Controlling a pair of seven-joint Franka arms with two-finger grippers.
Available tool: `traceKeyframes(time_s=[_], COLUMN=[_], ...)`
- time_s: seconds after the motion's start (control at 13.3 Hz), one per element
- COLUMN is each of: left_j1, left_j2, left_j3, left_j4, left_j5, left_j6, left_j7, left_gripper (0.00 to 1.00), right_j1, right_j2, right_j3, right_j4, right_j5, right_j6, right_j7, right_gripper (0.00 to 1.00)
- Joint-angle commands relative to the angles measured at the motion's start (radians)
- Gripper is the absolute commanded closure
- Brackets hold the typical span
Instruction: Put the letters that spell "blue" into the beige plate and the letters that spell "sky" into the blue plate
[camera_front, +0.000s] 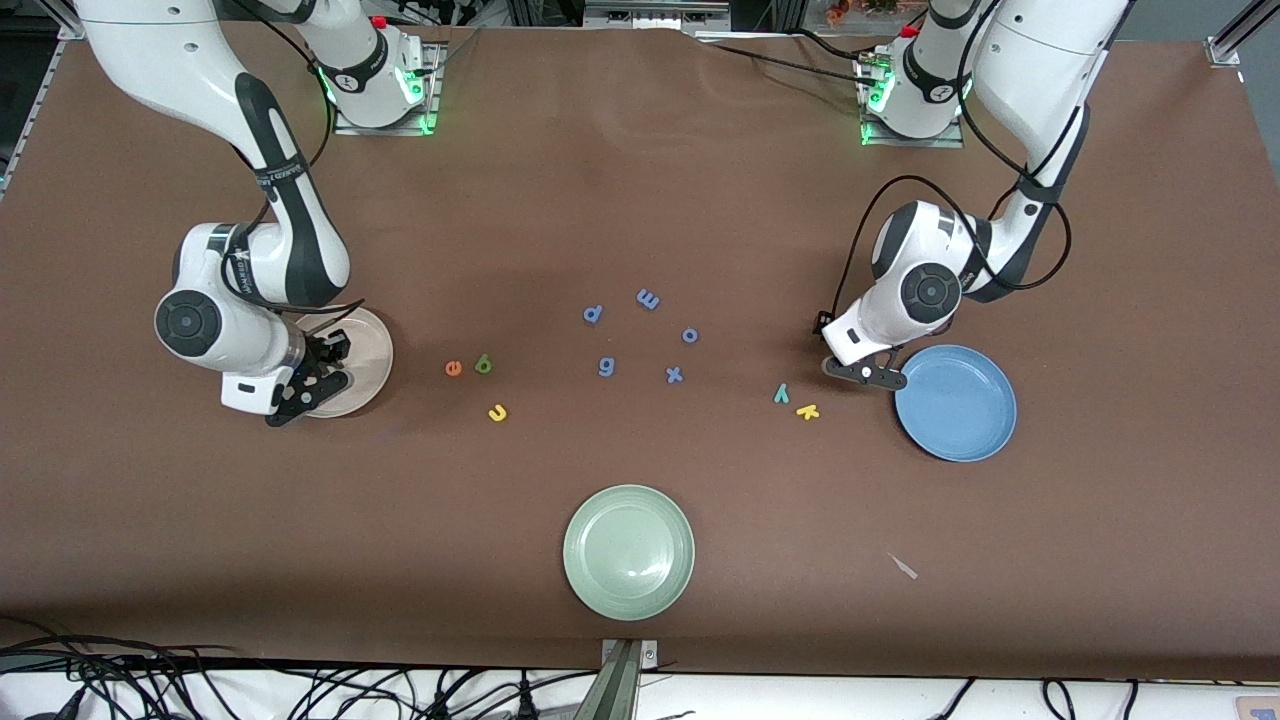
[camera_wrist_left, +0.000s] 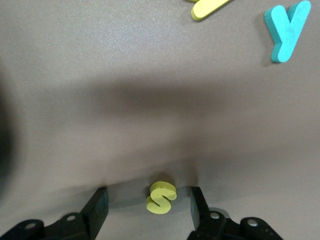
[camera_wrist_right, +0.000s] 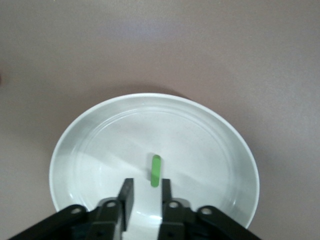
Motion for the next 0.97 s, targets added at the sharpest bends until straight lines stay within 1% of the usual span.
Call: traceKeyframes(time_s=[0.0, 0.15, 0.3, 0.38, 0.45, 0.6, 0.75, 0.9], left_j1=[-0.009, -0.009, -0.007, -0.004, 0.007, 0.062, 0.141, 0.207], left_j2=[-0.019, -0.019, -0.023, -0.043, -0.077, -0.155, -0.175, -0.146], left_j3=[0.002, 0.002, 0.002, 0.004, 0.004, 0.004, 0.004, 0.008], left_j4=[-0.023, -0.023, -0.023, -0.019, -0.017, -0.02, -0.012, -0.008], left_j5=[-0.024, -0.026, -0.024, -0.02, -0.017, -0.009, -0.009, -0.012], left_j6=[0.015, 0.014, 0.012, 0.006, 0.001, -0.003, -0.023, -0.009], left_j7=[0.006, 0.008, 0.012, 0.02, 0.019, 0.028, 0.173, 0.346], left_gripper=[0.93, 0.99, 1.0, 1.0, 1.0, 1.0, 1.0, 1.0], right_j1=[0.024, 0.028, 0.028, 0.028, 0.03, 0.031, 0.037, 0.051], right_j2=[-0.045, -0.029, 0.003, 0.017, 0.03, 0.047, 0.069, 0.08], right_j3=[0.046, 0.105, 0.145, 0.168, 0.191, 0.205, 0.215, 0.216], right_j4=[0.029, 0.05, 0.075, 0.078, 0.076, 0.075, 0.073, 0.067], right_j5=[0.011, 0.011, 0.023, 0.059, 0.076, 0.077, 0.077, 0.077], right_j6=[-0.062, -0.052, -0.024, -0.003, 0.023, 0.043, 0.078, 0.091], right_j7=[0.192, 0.375, 0.484, 0.538, 0.568, 0.61, 0.627, 0.633], right_gripper=[0.0, 0.0, 0.0, 0.0, 0.0, 0.0, 0.0, 0.0])
